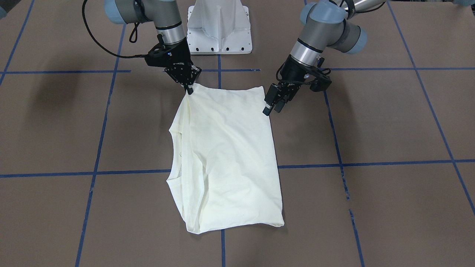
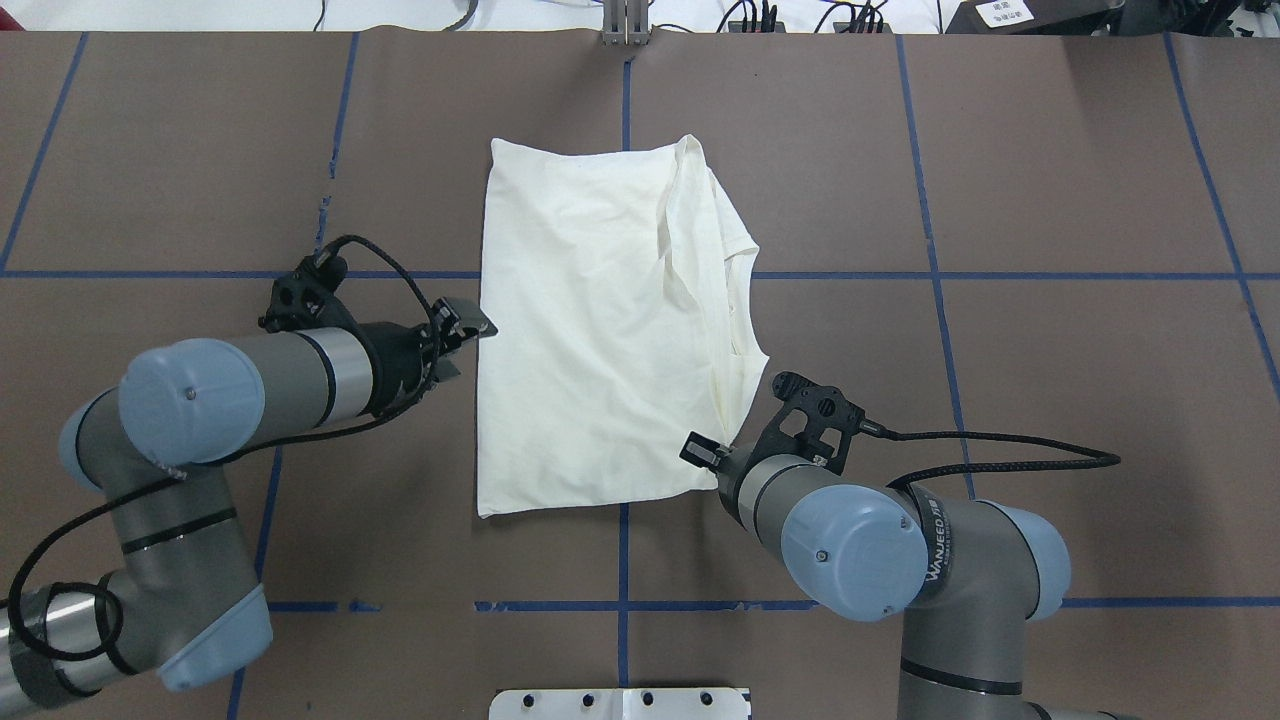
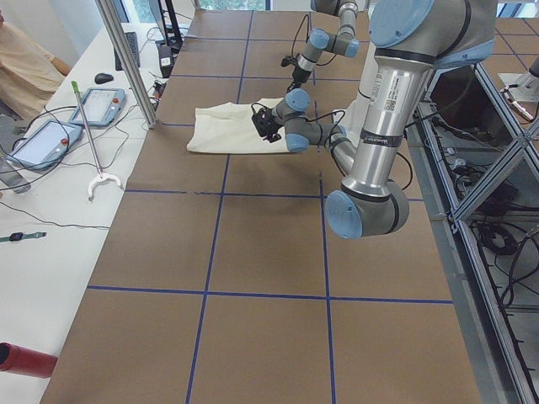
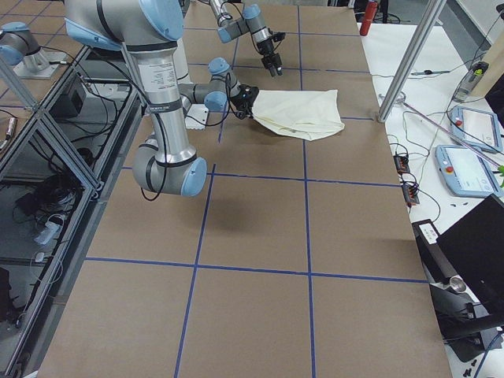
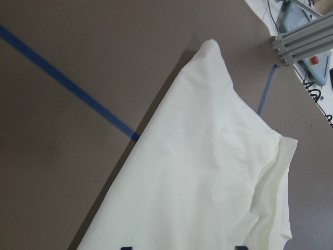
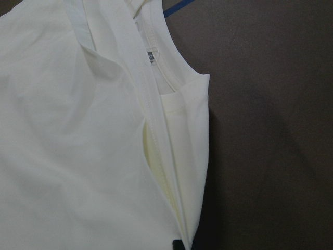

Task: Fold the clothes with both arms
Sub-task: 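Move both grippers to the shirt's corners nearest the robot and grasp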

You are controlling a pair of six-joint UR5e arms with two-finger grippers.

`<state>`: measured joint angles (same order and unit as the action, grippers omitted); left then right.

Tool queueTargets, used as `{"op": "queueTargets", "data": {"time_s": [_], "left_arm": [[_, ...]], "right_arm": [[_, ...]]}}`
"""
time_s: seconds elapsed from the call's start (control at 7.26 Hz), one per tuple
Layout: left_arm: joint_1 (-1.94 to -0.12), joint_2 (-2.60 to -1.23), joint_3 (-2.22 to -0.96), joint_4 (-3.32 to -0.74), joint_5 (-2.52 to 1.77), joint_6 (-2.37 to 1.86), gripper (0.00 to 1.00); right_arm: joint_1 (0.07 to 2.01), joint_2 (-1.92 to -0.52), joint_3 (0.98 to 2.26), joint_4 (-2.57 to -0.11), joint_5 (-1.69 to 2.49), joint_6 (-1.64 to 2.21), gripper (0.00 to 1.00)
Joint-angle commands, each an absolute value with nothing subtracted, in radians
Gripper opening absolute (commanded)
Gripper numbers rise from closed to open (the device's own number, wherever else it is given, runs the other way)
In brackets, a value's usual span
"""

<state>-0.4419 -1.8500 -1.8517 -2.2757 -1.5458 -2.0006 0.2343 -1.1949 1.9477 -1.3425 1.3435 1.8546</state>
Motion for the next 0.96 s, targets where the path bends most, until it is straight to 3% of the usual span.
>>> {"op": "queueTargets", "data": {"time_s": [0.0,0.83], "left_arm": [[-0.324,-1.795,-1.885,-2.261,-1.526,-2.127,0.72],[-0.250,-1.801,-1.865,-2.214,-1.496,-2.184,0.64]], "right_arm": [[0.232,-1.198,1.957,-1.342,1.345,1.855,0.00],[0.230,-1.200,1.956,-1.341,1.345,1.855,0.00]]}}
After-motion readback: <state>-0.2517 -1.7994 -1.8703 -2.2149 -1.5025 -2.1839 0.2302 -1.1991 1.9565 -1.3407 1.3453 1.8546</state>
